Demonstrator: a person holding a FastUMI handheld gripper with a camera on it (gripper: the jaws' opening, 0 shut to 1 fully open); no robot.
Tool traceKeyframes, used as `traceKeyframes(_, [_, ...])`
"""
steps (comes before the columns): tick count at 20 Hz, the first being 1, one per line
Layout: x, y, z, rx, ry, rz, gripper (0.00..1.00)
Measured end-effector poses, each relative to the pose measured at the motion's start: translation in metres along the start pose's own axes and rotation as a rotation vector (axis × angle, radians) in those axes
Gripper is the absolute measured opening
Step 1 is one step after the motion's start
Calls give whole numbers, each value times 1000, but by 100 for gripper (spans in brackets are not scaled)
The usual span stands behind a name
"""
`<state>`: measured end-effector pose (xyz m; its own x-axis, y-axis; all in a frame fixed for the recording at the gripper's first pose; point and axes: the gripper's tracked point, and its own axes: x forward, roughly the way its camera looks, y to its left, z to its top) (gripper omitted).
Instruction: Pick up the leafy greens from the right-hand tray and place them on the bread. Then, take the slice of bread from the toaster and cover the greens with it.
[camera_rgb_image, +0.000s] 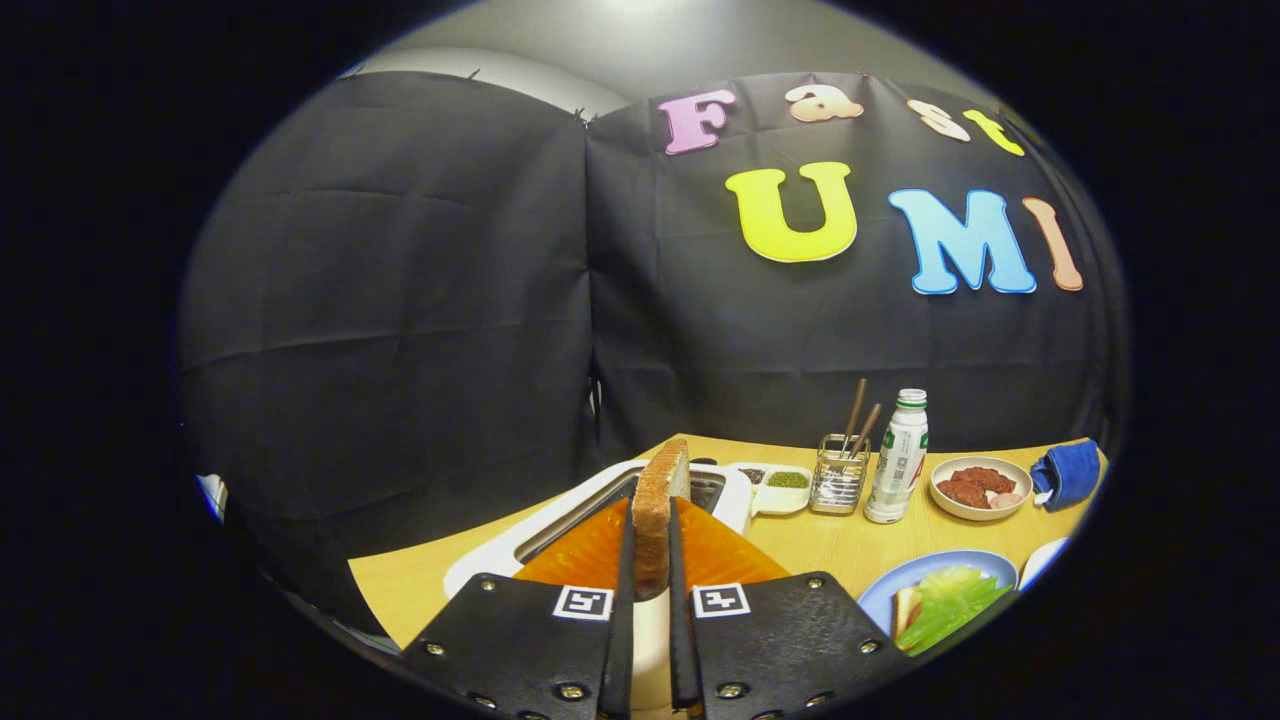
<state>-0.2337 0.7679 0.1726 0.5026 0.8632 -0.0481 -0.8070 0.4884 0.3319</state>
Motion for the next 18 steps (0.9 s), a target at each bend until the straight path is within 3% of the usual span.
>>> traceKeyframes(7, [-37, -20, 51, 105, -115, 26, 15])
traceKeyframes(18, [-62, -73, 48, 205, -125, -33, 15])
